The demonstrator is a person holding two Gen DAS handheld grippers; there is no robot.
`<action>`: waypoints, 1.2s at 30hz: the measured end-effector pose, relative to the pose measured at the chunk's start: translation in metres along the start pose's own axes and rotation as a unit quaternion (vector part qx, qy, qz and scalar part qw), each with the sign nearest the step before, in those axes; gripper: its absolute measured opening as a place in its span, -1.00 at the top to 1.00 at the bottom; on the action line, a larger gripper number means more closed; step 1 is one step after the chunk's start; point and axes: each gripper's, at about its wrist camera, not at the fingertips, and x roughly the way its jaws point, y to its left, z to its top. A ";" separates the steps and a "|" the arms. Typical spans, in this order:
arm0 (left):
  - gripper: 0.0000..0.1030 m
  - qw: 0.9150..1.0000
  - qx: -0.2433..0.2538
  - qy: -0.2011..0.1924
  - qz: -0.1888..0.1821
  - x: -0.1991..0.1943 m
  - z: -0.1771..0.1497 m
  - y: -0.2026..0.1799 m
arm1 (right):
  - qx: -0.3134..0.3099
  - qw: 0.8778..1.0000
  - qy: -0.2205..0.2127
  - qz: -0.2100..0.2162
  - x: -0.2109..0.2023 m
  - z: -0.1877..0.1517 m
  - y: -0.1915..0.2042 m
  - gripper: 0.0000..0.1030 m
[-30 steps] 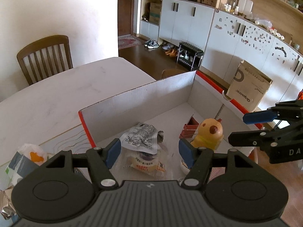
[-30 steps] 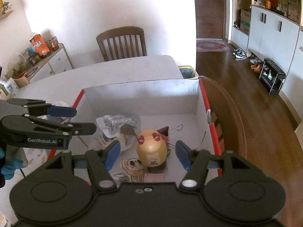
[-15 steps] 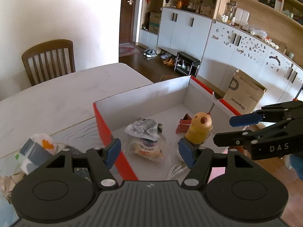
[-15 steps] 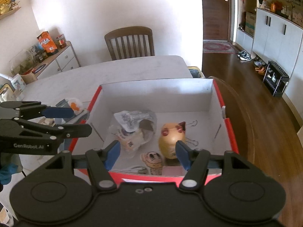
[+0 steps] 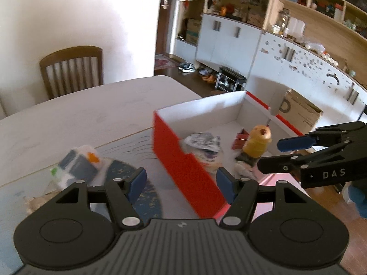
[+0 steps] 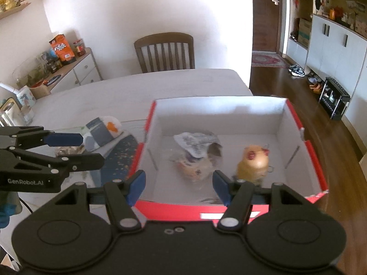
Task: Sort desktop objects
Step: 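Withdraw both tools from the box back toward the table items, then move the left tool to the silver foil bag while the right tool approaches the white plastic bag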
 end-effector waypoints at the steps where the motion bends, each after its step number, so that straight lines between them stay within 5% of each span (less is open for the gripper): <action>1: -0.29 1.000 -0.003 -0.002 0.002 -0.004 -0.002 0.006 | -0.001 1.000 -0.001 0.000 0.001 0.000 0.005 -0.26; 10: -0.29 1.000 -0.011 -0.018 0.021 -0.029 -0.018 0.058 | -0.020 1.000 -0.001 0.008 0.018 0.015 0.060 -0.29; 15: -0.45 0.999 -0.015 -0.018 0.027 -0.036 -0.025 0.087 | -0.028 0.999 0.000 0.016 0.033 0.023 0.089 -0.43; 31: -0.45 0.999 -0.005 -0.002 0.052 -0.028 -0.041 0.151 | -0.048 0.999 0.014 0.014 0.093 0.050 0.151 -0.49; 36: -0.65 0.998 0.008 -0.003 0.056 -0.020 -0.044 0.161 | -0.052 0.998 0.017 0.007 0.113 0.057 0.164 -0.50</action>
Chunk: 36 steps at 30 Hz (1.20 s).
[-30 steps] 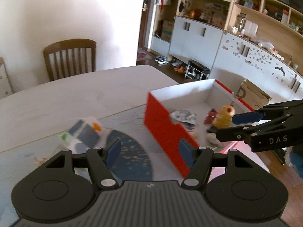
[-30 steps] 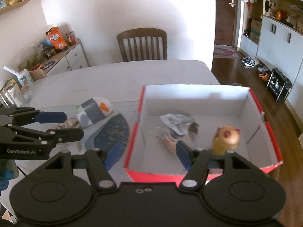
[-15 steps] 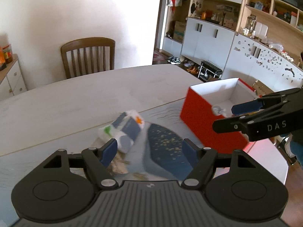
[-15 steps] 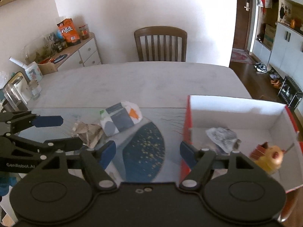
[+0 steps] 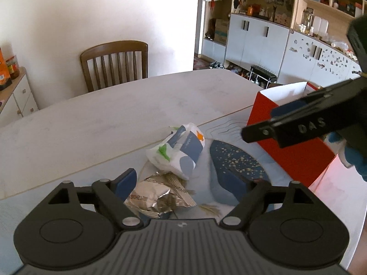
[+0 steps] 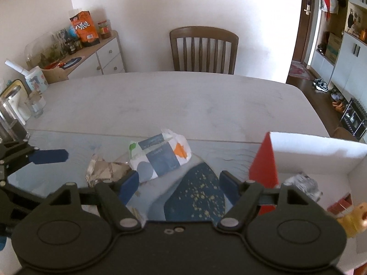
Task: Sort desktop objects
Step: 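Move the left tool to the silver foil bag while the right tool approaches the white plastic bag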
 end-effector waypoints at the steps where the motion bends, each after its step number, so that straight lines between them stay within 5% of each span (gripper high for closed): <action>1: -0.65 1.000 0.002 0.000 -0.001 0.002 -0.001 0.002 | 0.000 1.000 0.001 -0.001 0.004 0.002 0.002 -0.50; 5: -1.00 1.000 0.004 0.000 -0.012 0.012 -0.006 0.011 | -0.007 1.000 0.005 -0.004 0.021 0.010 0.011 -0.50; 36: -1.00 0.990 0.105 0.062 -0.072 0.099 -0.028 0.035 | 0.048 0.997 0.042 -0.046 0.137 0.050 0.024 -0.51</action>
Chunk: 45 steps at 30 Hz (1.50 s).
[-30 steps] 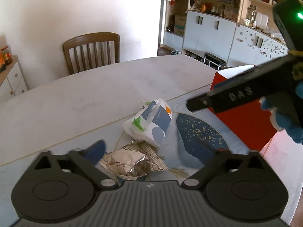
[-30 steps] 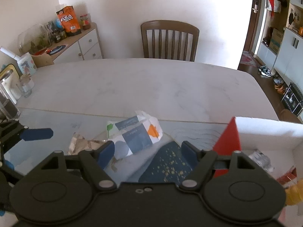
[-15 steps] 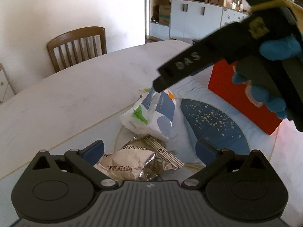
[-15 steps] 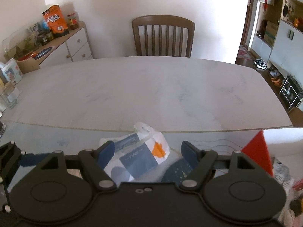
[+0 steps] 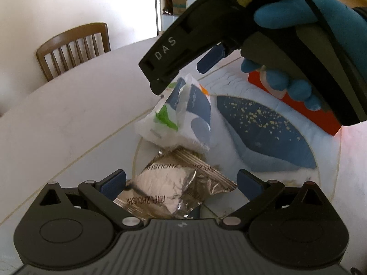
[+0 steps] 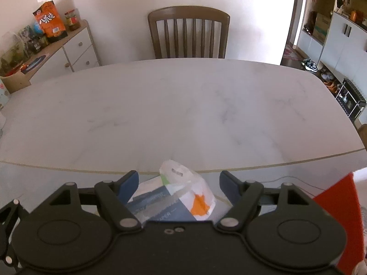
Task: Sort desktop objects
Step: 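Move the left tool to the silver foil bag while the right tool approaches the white plastic bag, then grasp the silver foil bag with the left tool while the right tool grasps the white plastic bag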
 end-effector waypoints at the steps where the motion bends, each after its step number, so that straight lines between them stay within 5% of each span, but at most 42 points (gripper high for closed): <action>1: -1.00 1.000 0.000 0.001 0.002 0.001 0.000 0.000 | 0.001 1.000 0.004 0.000 0.004 0.000 0.001 -0.51; 24: -0.98 0.999 -0.027 0.014 0.043 0.011 -0.014 -0.005 | 0.015 0.999 0.049 0.011 0.011 -0.052 -0.020 -0.61; 33: -0.46 0.996 -0.053 0.021 0.062 0.002 -0.013 -0.010 | 0.010 0.998 0.062 0.024 -0.010 -0.074 -0.021 -0.59; 35: -0.44 0.996 -0.056 0.023 0.065 0.000 -0.013 -0.010 | 0.010 0.998 0.064 0.026 -0.013 -0.077 -0.022 -0.55; 39: -0.36 0.995 -0.060 0.024 0.071 -0.005 -0.015 -0.016 | 0.011 0.997 0.067 0.040 -0.021 -0.080 -0.022 -0.14; 45: -0.21 0.995 -0.072 0.026 0.069 -0.012 -0.017 -0.022 | 0.010 0.997 0.069 0.045 -0.030 -0.087 -0.023 0.02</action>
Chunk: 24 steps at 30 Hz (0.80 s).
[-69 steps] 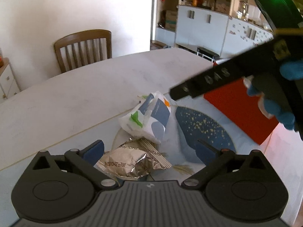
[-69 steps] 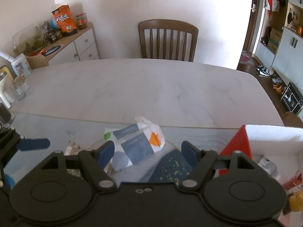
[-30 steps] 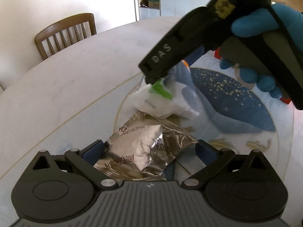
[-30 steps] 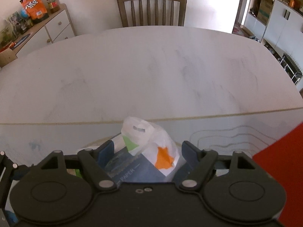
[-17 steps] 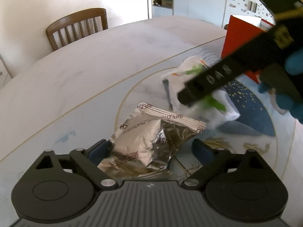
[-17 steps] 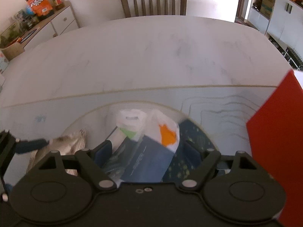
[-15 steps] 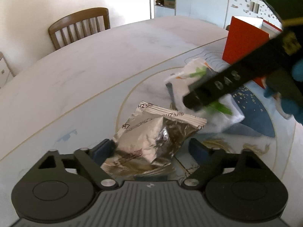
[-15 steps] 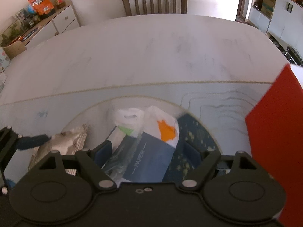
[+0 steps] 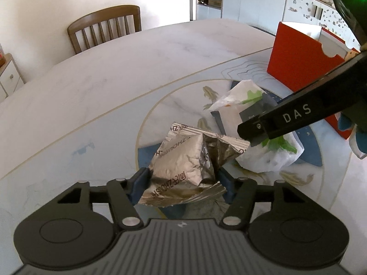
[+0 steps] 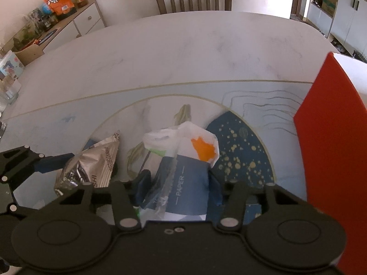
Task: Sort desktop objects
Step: 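Grasp the silver foil bag with the left tool while the right tool grasps the white plastic bag, then carry the foil bag and white plastic bag over the red box with both tools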
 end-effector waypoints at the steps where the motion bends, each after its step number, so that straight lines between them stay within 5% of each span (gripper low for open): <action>1: -0.21 1.000 -0.002 0.000 -0.002 -0.002 -0.001 -0.002 | 0.000 1.000 0.000 0.001 -0.002 -0.002 0.000 0.08; 24: -0.10 0.997 -0.076 -0.003 -0.009 -0.042 -0.008 -0.020 | 0.017 0.999 -0.016 0.025 -0.062 -0.035 -0.020 0.33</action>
